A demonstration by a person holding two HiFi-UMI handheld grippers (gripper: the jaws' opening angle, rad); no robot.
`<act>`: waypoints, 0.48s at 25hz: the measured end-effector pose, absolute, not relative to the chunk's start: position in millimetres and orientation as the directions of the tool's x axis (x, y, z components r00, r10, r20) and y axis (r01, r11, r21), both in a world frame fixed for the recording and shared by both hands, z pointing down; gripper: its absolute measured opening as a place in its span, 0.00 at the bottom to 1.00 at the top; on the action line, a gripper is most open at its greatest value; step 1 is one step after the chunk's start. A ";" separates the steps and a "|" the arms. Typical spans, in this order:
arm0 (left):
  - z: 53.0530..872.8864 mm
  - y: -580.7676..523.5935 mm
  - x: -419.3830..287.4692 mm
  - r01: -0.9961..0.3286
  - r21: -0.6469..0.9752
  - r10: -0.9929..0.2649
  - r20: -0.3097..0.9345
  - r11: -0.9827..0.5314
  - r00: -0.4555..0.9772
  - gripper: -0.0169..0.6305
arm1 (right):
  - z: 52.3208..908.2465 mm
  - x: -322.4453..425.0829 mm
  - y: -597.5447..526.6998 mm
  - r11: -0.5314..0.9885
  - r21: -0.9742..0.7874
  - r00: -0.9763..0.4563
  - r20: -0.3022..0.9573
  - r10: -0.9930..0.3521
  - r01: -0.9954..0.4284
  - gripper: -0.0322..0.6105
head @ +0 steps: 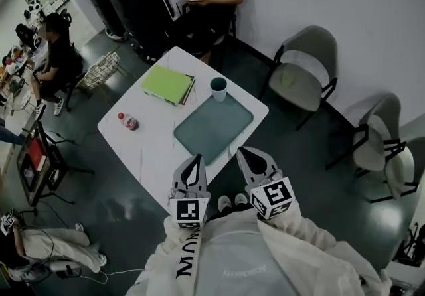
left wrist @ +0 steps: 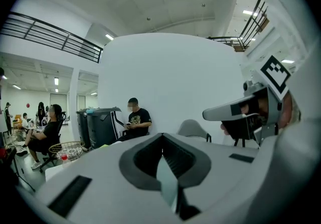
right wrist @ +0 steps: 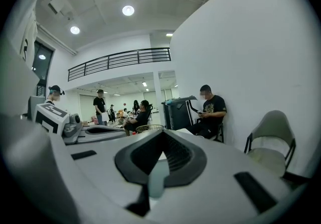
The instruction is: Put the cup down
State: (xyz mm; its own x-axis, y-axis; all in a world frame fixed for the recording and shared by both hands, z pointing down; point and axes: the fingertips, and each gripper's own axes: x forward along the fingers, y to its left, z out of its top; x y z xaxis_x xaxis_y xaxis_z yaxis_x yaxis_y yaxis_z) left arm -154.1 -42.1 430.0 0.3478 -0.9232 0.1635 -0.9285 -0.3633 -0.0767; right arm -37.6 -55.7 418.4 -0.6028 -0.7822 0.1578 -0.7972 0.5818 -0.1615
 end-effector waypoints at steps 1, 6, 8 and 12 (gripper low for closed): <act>429.4 -43.3 -149.9 -0.929 -0.079 -0.923 0.166 -0.362 0.346 0.05 | 419.3 -34.4 -56.2 0.587 -0.164 -0.608 0.160 -0.777 -0.793 0.06; 429.3 -51.8 -134.9 -0.935 -0.046 -0.925 0.167 -0.353 0.341 0.05 | 419.7 -22.5 -62.9 0.606 -0.164 -0.627 0.162 -0.762 -0.778 0.06; 431.8 -54.0 -127.0 -0.932 -0.040 -0.922 0.173 -0.359 0.348 0.05 | 420.9 -17.8 -65.3 0.606 -0.170 -0.629 0.163 -0.760 -0.777 0.06; 430.4 -56.2 -113.5 -0.923 -0.064 -0.914 0.184 -0.379 0.363 0.05 | 426.3 -14.9 -69.5 0.612 -0.180 -0.637 0.169 -0.752 -0.770 0.06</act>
State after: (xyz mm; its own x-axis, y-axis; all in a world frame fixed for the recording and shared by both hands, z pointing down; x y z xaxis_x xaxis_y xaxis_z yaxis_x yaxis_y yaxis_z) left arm -113.5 -56.2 430.4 0.3627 -0.9135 0.1843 -0.9230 -0.3794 -0.0639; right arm -14.9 -69.5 426.3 -0.6372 -0.7519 0.1693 -0.7701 0.6121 -0.1796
